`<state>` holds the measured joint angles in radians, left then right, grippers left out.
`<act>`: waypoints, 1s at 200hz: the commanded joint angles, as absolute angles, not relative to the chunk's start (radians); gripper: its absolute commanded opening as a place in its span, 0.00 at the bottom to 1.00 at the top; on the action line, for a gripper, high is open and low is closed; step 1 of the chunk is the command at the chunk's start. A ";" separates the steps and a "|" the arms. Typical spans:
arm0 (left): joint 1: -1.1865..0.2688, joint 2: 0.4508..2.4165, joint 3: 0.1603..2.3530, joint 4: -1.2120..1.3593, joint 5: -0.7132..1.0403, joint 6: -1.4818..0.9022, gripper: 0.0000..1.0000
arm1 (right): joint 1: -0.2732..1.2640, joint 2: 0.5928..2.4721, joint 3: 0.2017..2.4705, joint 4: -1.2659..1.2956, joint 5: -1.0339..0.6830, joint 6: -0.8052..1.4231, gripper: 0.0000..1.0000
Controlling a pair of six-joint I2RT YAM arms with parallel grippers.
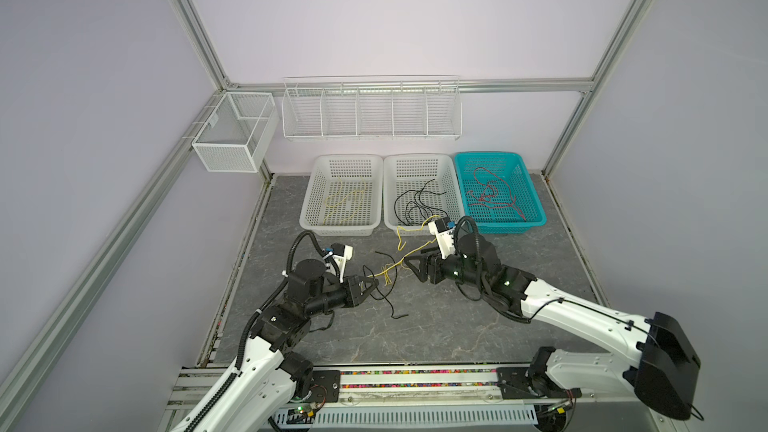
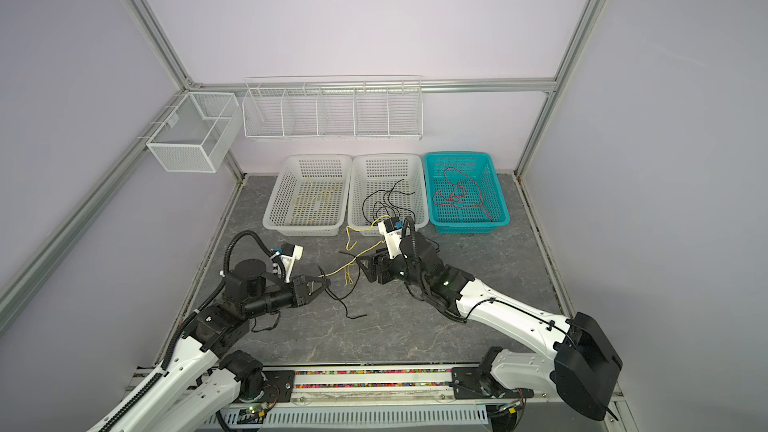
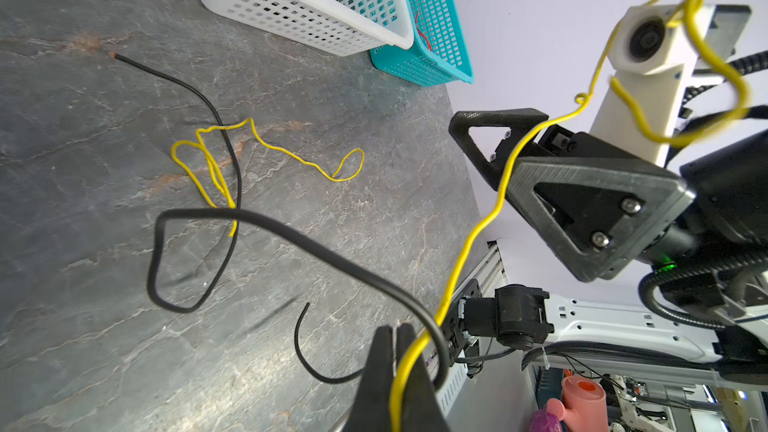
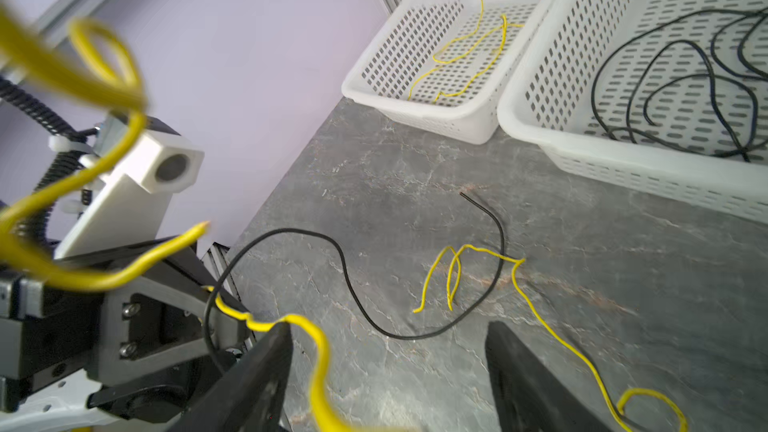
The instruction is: Untangle the cables
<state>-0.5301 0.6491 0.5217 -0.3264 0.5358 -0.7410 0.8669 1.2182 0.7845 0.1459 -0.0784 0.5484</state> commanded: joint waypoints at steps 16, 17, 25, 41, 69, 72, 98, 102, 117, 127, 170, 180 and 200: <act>-0.529 0.647 0.514 -0.282 0.564 -0.749 0.00 | 0.899 1.217 0.787 0.314 -0.058 0.552 0.52; -0.529 0.647 0.513 -0.282 0.564 -0.750 0.00 | 0.901 1.218 0.789 0.313 -0.057 0.551 0.51; -0.528 0.646 0.512 -0.282 0.562 -0.749 0.00 | 0.906 1.219 0.800 0.304 -0.050 0.544 0.45; -0.529 0.645 0.505 -0.280 0.560 -0.749 0.00 | 0.920 1.219 0.804 0.314 -0.049 0.531 0.43; -0.528 0.647 0.504 -0.277 0.557 -0.748 0.00 | 0.943 1.214 0.819 0.287 -0.028 0.508 0.28; -0.528 0.647 0.505 -0.276 0.556 -0.748 0.00 | 0.945 1.213 0.822 0.278 -0.023 0.505 0.26; -0.528 0.650 0.510 -0.281 0.546 -0.742 0.00 | 0.952 1.189 0.843 0.212 0.038 0.472 0.15; -0.528 0.651 0.511 -0.283 0.543 -0.741 0.02 | 0.951 1.183 0.846 0.204 0.049 0.466 0.13; -0.528 0.655 0.519 -0.286 0.540 -0.740 0.26 | 0.951 1.170 0.865 0.147 0.106 0.445 0.07; -0.528 0.659 0.525 -0.291 0.544 -0.737 0.41 | 0.951 1.164 0.873 0.105 0.147 0.423 0.07; -0.528 0.656 0.538 -0.317 0.540 -0.725 0.68 | 0.950 1.181 1.046 -0.141 0.303 0.290 0.07; -0.528 0.654 0.535 -0.315 0.539 -0.725 0.71 | 0.952 1.188 1.084 -0.188 0.304 0.248 0.07; -0.528 0.647 0.529 -0.310 0.541 -0.729 0.76 | 0.967 1.207 1.147 -0.274 0.362 0.172 0.07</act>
<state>-0.5301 0.6598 0.5198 -0.3027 0.5468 -0.7395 0.9527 1.1919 1.0779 -0.1223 0.2543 0.3046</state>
